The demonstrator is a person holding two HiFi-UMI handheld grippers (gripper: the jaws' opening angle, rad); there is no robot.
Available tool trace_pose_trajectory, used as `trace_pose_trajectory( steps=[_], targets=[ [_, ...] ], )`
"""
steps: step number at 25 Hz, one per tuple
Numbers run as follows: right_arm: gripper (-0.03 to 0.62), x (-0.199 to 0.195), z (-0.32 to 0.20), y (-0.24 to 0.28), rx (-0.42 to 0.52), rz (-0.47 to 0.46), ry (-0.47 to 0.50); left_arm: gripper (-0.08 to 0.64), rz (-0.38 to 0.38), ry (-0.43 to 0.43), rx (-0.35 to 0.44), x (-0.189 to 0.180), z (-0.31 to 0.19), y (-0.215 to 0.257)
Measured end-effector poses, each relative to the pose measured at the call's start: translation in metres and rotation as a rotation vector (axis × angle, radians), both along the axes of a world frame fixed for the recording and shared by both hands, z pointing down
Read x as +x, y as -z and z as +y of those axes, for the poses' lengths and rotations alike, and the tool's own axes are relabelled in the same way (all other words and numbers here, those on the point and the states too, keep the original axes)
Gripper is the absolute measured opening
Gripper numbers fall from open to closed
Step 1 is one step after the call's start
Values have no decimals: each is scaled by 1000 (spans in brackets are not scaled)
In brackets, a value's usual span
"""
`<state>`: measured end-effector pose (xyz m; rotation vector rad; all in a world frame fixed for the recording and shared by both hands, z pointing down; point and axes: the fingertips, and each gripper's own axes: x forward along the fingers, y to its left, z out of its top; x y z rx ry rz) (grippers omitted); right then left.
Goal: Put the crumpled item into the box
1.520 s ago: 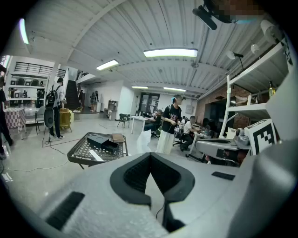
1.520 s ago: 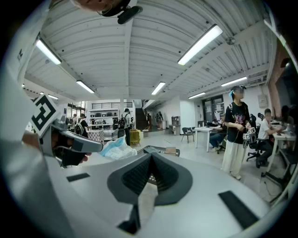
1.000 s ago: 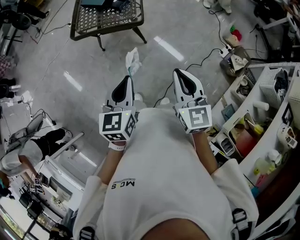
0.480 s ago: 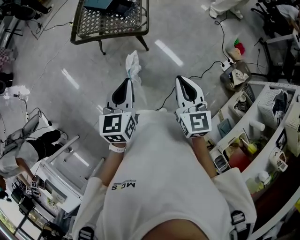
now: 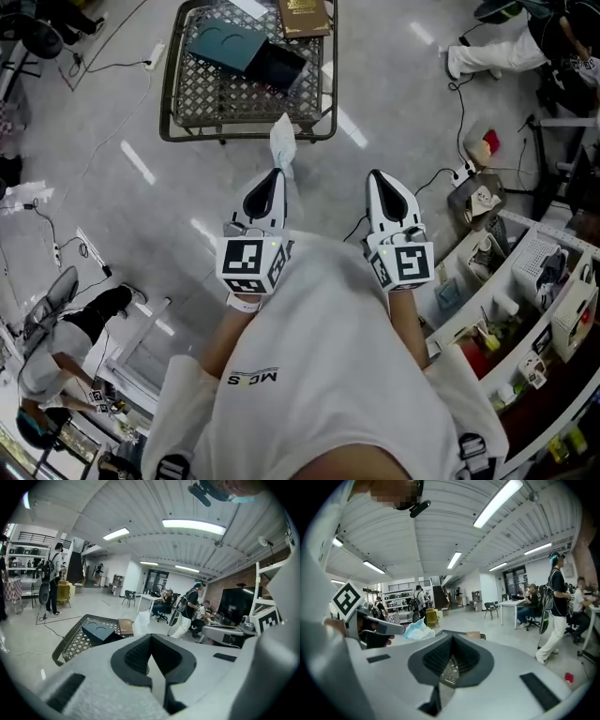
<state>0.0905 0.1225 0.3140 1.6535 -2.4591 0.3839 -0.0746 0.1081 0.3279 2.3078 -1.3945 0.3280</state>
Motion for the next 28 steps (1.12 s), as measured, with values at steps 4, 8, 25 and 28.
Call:
trace_pose_trajectory(
  steps=[4,8,25,28],
  targets=[
    [15,-21,-69,7,-16,12,-31,23,21,-9,-10,-29,-70,4],
    [15,-39,-120,14,1,5,-44,23,11,-12,11,-50,-119,10],
    [15,-47,-223,11,-2,-15,110,23,-48,46,-59,-45,-194,-5],
    [15,-44,-232,4,-10,-15,120,23,-63,40,-72,-39,-202,-13]
  ],
)
